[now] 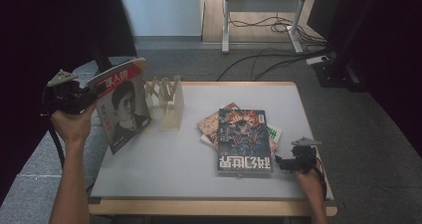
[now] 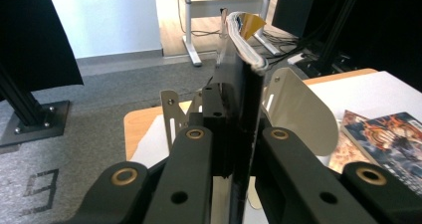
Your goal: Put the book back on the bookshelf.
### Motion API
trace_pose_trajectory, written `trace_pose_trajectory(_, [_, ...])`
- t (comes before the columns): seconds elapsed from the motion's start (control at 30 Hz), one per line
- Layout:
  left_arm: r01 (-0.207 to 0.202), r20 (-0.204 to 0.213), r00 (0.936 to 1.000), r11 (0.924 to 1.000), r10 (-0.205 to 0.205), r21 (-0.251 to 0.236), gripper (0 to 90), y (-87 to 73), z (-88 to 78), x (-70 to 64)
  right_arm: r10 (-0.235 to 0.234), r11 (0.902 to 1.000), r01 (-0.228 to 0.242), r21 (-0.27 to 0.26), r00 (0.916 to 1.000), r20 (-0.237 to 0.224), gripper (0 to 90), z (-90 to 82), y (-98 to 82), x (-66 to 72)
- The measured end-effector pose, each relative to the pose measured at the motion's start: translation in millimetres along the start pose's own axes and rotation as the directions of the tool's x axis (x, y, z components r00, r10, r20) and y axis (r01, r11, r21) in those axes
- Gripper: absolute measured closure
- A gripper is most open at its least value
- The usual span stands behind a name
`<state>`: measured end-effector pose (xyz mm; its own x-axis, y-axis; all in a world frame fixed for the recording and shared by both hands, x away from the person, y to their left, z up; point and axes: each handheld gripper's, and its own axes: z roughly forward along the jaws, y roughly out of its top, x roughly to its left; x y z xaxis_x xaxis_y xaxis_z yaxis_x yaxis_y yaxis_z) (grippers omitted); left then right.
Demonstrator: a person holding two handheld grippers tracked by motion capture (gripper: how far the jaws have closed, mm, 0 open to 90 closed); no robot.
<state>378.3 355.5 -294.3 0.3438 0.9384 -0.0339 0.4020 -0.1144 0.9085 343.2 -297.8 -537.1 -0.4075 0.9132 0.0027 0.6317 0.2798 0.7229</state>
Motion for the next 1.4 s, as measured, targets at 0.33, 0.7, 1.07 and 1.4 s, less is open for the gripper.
trace_pose_trajectory(0.33, [-0.006, -0.025, 0.9997, 0.9977, 0.005, -0.067, 87.0, -0.7, 18.5, -5.0, 0.001, 1.0, -0.001, 0.0, 1.0, 0.0, 0.4, 0.1, 0.0, 0.0])
trace_pose_trajectory(0.7, [0.014, 0.016, 0.9998, 0.9945, -0.012, -0.103, 86.7, -23.6, 24.9, -2.3, 0.001, 1.0, -0.001, 0.0, 1.0, -0.001, 0.3, 0.1, 0.0, -0.1])
trace_pose_trajectory(1.07, [0.023, 0.086, 0.996, 0.9997, -0.023, 0.001, 85.3, -30.3, 12.3, 5.6, 0.001, 1.0, -0.001, 0.001, 1.0, -0.002, 0.3, 0.1, 0.0, -0.2])
trace_pose_trajectory(1.4, [-0.006, 0.097, 0.9953, 0.9906, -0.007, 0.137, 84.4, -28.6, 0.3, 9.7, 0.001, 1.0, -0.001, 0.001, 1.0, -0.001, 0.3, 0.1, 0.1, -0.2])
